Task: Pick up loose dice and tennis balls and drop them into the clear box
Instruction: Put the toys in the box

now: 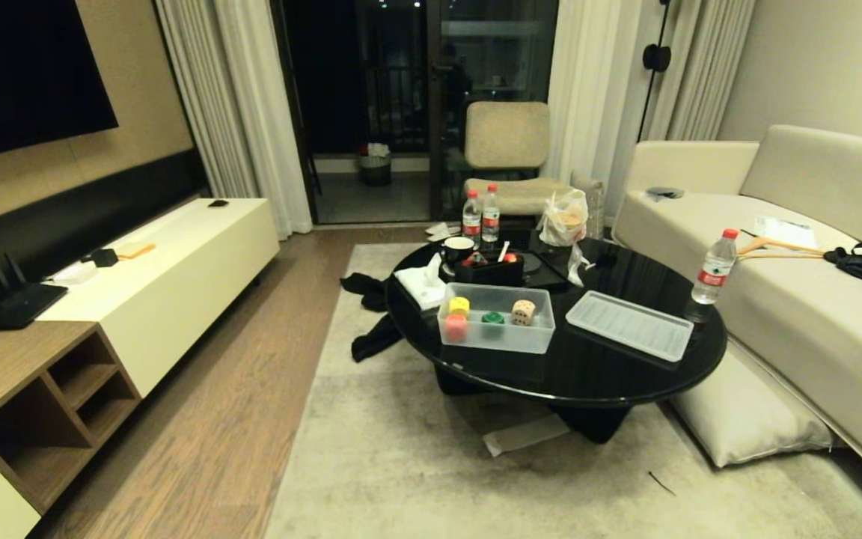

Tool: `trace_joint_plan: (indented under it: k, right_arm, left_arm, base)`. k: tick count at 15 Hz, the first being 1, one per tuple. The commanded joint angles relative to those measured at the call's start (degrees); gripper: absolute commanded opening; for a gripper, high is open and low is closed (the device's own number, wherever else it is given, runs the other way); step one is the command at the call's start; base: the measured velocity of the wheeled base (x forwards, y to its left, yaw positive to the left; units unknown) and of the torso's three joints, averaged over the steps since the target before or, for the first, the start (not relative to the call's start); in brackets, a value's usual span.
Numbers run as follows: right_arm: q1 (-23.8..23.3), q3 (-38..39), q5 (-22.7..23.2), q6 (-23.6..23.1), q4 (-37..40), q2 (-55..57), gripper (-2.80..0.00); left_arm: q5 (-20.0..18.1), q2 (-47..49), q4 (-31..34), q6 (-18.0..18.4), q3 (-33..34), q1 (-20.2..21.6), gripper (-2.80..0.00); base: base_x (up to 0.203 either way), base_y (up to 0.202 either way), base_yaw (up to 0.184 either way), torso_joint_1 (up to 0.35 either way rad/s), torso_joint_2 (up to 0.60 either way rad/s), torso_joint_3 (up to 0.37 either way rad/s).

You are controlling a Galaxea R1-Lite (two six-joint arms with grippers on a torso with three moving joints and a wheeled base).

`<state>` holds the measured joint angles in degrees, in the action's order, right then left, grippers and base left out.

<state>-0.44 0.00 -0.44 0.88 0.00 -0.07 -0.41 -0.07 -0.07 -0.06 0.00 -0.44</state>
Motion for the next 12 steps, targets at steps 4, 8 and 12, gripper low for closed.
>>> trace_joint_plan:
  k: [4,8,12]
  right_arm:
    - [0.0,0.1,0.0,0.0,0.0,0.0,-2.8]
    - [0.0,0.1,0.0,0.0,0.0,0.0,-2.8]
    - [0.0,0.1,0.0,0.0,0.0,0.0,-2.8]
  left_arm:
    - [0.0,0.0,0.0,0.0,0.1,0.0,-2.8]
    - [0.0,0.0,0.0,0.0,0.1,0.0,-2.8]
    - [0.0,0.0,0.0,-0.1,0.1,0.0,-2.8]
  base:
    - [0.175,0.0,0.01,0.003,0.0,0.001]
    - [0.174,0.0,0.011,-0.001,0.0,0.002]
    - [0.19,0.0,-0.002,0.001,0.0,0.003]
